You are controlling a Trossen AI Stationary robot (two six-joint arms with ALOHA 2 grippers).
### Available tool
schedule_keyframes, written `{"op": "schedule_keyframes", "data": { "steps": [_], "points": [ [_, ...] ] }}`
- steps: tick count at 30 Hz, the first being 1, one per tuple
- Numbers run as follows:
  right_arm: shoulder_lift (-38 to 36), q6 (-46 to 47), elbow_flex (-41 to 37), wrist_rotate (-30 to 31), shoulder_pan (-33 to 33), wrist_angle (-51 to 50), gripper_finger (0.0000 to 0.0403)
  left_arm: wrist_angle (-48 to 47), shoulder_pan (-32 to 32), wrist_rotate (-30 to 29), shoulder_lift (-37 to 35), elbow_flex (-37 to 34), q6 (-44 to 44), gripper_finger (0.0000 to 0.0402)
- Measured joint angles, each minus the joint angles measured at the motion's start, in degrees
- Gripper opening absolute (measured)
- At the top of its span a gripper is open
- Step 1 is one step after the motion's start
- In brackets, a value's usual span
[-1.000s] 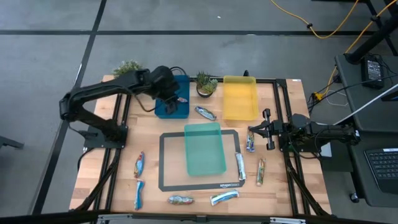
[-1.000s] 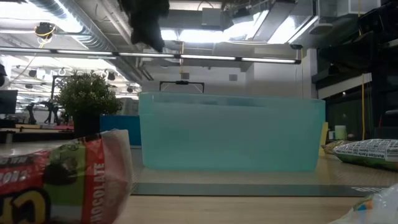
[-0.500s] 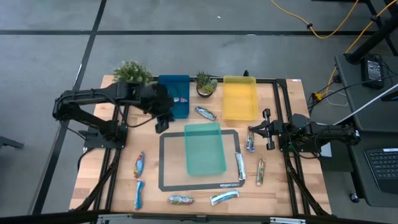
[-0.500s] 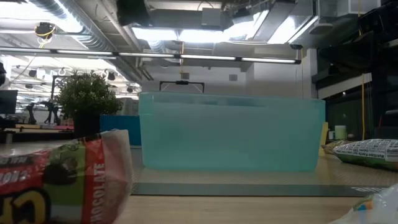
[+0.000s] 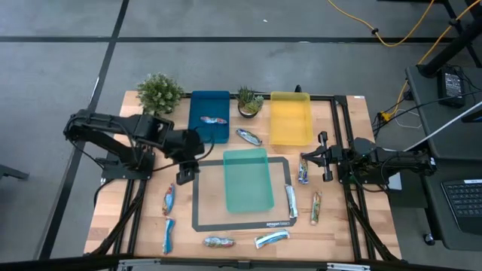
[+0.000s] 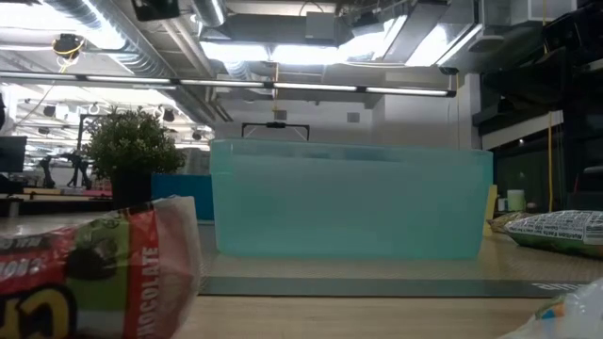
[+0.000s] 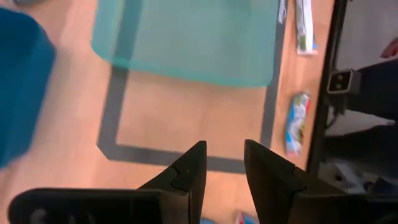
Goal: Pick and place Granola Bars by type
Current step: Put the red granola bar into the dark blue bin
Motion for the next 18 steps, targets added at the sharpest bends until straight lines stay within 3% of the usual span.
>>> {"op": "schedule_keyframes", "data": {
  "steps": [13,18],
  "points": [
    [-0.02,0.01,0.0,0.01,0.0,0.0,0.0016,-4.92,-11.12,-3.06,0.0,0.0,-19.34,0.0097],
    [-0.01,0.0,0.0,0.0,0.0,0.0,0.0016,-7.22,-17.72,-8.37,0.0,0.0,-30.76,0.0097]
  ]
}}
